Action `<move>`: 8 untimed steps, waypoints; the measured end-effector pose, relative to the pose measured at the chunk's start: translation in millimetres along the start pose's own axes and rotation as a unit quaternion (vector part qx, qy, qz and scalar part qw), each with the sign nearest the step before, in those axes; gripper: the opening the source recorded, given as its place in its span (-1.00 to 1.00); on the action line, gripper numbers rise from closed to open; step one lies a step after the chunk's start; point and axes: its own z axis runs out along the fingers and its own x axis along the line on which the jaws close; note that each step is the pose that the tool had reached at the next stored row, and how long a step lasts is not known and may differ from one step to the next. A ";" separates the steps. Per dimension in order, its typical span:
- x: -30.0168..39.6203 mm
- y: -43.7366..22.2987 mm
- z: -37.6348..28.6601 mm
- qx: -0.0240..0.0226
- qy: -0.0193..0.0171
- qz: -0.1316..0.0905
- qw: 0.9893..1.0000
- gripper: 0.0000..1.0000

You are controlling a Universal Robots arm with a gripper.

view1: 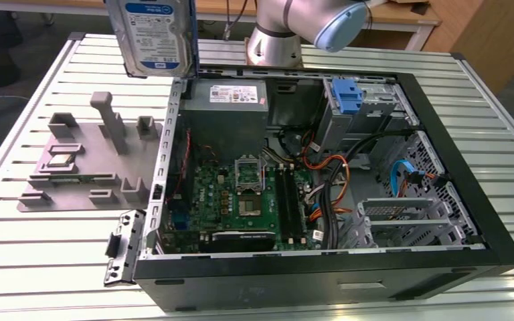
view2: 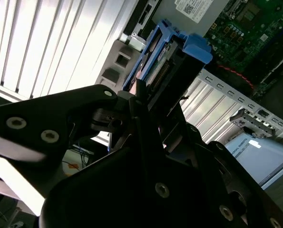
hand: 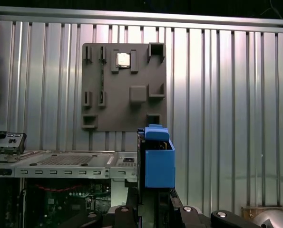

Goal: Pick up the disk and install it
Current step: 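Pick up the disk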

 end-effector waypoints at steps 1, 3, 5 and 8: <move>0.0 -4.5 -0.1 0.000 0.000 0.000 1.000 -0.31; 0.0 -13.5 -0.3 0.000 0.000 0.000 1.000 -0.31; 0.1 -22.9 -0.5 0.000 0.000 0.000 1.000 -0.31; 0.1 -36.4 -0.8 0.000 0.000 0.000 1.000 -0.31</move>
